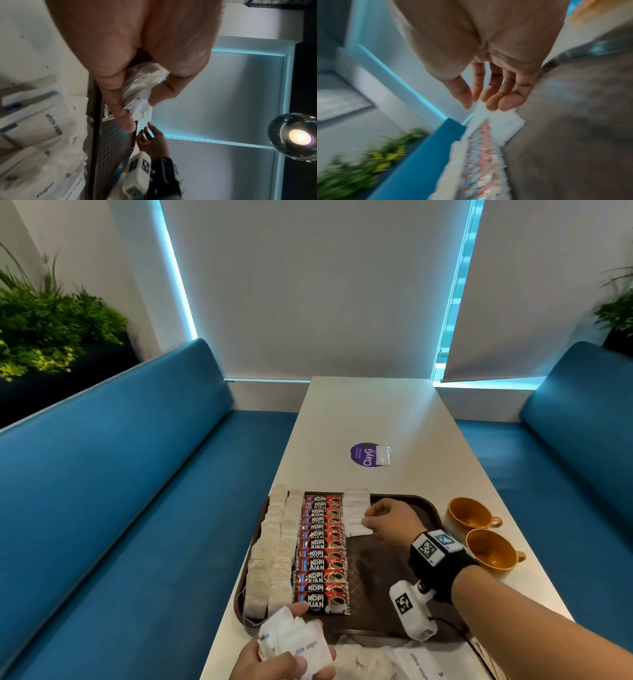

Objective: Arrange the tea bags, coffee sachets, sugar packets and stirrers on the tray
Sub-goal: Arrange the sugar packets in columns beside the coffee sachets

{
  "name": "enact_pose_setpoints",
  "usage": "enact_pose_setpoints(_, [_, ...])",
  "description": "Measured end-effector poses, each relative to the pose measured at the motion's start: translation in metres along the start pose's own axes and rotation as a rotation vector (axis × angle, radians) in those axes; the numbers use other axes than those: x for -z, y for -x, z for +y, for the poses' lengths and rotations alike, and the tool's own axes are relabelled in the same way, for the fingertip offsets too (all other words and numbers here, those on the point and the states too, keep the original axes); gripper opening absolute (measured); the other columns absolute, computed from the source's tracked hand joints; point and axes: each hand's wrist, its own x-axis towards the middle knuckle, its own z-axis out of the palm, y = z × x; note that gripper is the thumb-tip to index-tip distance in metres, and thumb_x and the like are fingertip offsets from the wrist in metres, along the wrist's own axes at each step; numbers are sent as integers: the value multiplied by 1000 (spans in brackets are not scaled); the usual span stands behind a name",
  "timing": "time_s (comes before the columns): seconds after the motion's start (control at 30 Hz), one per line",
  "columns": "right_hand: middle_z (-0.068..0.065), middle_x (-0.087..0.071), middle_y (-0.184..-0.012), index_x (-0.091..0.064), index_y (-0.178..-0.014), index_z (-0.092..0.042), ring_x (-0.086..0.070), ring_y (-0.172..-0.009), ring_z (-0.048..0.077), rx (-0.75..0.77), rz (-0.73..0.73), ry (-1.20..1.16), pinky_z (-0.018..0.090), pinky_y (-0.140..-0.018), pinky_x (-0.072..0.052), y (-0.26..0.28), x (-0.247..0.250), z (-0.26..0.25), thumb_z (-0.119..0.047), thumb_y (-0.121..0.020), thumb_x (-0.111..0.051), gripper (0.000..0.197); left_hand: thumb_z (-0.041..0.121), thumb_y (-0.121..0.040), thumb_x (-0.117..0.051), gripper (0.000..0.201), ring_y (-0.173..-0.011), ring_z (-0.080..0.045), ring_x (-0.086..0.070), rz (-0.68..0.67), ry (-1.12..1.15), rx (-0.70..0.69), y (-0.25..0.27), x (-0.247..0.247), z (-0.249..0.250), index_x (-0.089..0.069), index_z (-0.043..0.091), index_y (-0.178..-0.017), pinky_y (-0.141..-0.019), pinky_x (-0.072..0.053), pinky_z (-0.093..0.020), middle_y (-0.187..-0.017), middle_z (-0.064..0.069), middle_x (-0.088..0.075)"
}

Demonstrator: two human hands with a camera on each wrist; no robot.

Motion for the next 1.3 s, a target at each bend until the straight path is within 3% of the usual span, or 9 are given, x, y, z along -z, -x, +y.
enact_pose_setpoints(0.07, [5,-72,-88,-71,-91,-16,-65,-70,17,95,-80,-31,33,-69,-59,36,9,-18,-19,-87,-79,10,-21,-47,-65,76,-90,-58,-68,-154,86,116,28,-46,33,-65,0,-120,-77,-60,-59,-107,-41,-67])
enact_pose_setpoints(0.13, [3,-70,-81,-71,-93,-14,-63,-66,15,182,-170,-75,27,-62,-55,79,18,-34,-18,-89,-78,9,-20,-53,-57,73,-100,-59,-65,-188,79,109,45,-59,43,-66,3,-122,-86,-55,-62,-113,-37,-67])
enact_pose_setpoints(0.37, [5,-72,-83,-71,-99,-12,-62,-68,8,320,-375,-159,22,-66,-55,203,29,-36,-21,-90,-78,14,-17,-57,-65,62,-89,-49,-67,-180,58,-11,69,-78,35,-69,1,-116,-67,-60,-53,-112,-33,-69])
enact_pose_setpoints(0.5, [16,-70,-92,-68,-103,-15,-65,-68,16,240,-372,-236,32,-64,-55,236,19,-13,-28,-88,-81,24,-20,-79,-65,47,-86,-44,-70,-230,-40,-51,82,-86,32,-65,4,-119,-62,-61,-42,-111,-29,-71])
enact_pose_setpoints(0.73, [21,-71,-84,-69,-97,0,-67,-69,25,207,-292,-477,37,-69,-58,266,11,13,-29,-87,-76,31,7,-74,-83,50,-71,-25,-62,-190,-146,-77,95,-92,20,-68,5,-121,-56,-51,-32,-96,-20,-71])
enact_pose_setpoints(0.9, [25,-67,-79,-69,-93,9,-64,-67,27,140,-275,-596,35,-67,-56,271,15,18,-30,-85,-73,40,17,-75,-84,42,-63,-26,-56,-120,-196,-102,97,-93,11,-72,2,-113,-52,-46,-30,-87,-21,-67])
enact_pose_setpoints(1.1, [20,-64,-75,-69,-79,2,-58,-68,30,7,-339,-657,36,-65,-50,267,21,22,-19,-100,-61,32,1,-78,-77,42,-66,-29,-59,-177,-90,-138,100,-91,16,-60,-6,-117,-52,-50,-33,-85,-25,-61])
enact_pose_setpoints(1.23, [20,-64,-80,-64,-92,5,-63,-69,34,36,-259,-747,38,-64,-56,266,16,20,-4,-92,-70,10,-9,-80,-76,40,-70,-31,-61,-249,-63,-134,102,-92,21,-62,-4,-117,-56,-54,-35,-90,-27,-64])
enact_pose_setpoints(1.3, [18,-69,-84,-58,-98,5,-68,-73,38,110,-199,-748,42,-67,-61,266,17,19,2,-88,-73,19,-8,-78,-75,36,-69,-30,-61,-233,-56,-133,104,-95,23,-66,0,-112,-57,-56,-34,-91,-28,-65])
